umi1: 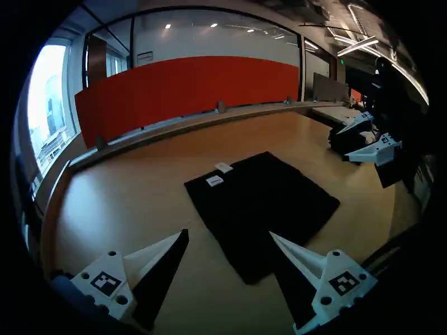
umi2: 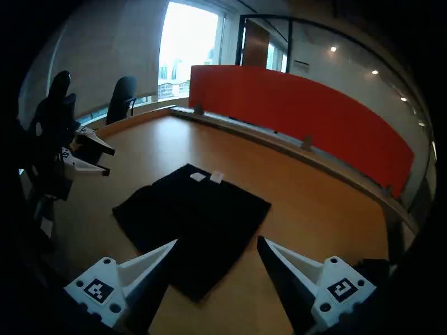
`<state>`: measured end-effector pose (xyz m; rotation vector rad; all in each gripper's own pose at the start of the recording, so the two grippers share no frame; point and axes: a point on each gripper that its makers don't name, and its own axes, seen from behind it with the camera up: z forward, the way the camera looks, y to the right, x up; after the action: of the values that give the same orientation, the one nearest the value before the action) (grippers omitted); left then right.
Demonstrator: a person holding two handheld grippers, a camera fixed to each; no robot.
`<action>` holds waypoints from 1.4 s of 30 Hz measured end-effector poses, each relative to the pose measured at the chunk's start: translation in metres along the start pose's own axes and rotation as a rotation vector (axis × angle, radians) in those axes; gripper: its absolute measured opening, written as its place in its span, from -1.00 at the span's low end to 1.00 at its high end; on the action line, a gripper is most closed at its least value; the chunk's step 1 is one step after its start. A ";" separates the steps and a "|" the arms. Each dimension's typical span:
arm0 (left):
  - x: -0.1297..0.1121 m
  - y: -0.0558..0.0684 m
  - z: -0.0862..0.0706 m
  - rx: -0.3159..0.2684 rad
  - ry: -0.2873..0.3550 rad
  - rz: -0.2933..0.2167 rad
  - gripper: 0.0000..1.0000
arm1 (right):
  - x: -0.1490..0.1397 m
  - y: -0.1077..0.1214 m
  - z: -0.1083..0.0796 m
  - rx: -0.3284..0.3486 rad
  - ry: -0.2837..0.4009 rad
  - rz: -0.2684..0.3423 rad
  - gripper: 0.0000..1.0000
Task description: Fold towel
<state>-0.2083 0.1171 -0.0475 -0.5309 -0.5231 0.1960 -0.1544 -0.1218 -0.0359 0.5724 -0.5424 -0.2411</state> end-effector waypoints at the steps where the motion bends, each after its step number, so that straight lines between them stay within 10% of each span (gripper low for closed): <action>1: -0.004 0.001 0.002 -0.003 -0.007 0.002 0.91 | -0.003 -0.001 0.002 0.002 -0.004 -0.001 1.00; 42: -0.102 0.038 0.043 -0.129 -0.274 0.056 0.91 | -0.128 -0.030 0.030 0.094 -0.267 -0.014 1.00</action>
<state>-0.3194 0.1366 -0.0791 -0.6490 -0.7916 0.2917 -0.2800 -0.1138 -0.0853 0.6396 -0.8111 -0.3089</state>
